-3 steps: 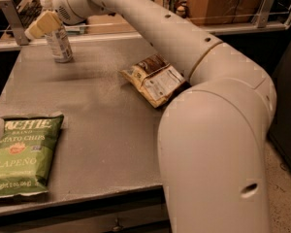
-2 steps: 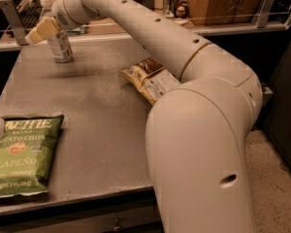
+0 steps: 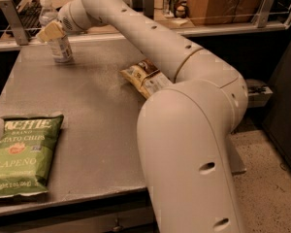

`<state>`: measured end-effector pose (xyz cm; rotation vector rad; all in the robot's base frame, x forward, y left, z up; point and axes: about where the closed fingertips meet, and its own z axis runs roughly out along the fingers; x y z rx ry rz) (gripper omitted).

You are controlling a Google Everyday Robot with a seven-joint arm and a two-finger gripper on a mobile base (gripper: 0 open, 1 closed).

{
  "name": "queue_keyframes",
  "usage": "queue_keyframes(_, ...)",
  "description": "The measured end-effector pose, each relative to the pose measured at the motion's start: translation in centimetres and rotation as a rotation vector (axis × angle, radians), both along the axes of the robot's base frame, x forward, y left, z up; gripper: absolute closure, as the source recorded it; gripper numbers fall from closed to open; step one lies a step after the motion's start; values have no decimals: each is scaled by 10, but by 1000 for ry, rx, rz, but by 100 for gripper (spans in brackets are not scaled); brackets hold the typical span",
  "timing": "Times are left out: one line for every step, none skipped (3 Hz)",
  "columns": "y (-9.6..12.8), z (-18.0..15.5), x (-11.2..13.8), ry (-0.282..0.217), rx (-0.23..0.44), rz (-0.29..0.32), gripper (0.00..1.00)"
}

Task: Move blue plastic bottle near green jalapeno chip bag

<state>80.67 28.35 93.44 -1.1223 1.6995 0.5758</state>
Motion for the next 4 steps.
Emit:
queue_keyframes(-15,2,2,10,18,-11,48)
queue_keyframes(-47,23,-14,-3,59,23,79)
queue_keyframes(-70,50,-47,-53,95,104,99)
queue_keyframes(-85,74,-95,-100,93,216,100)
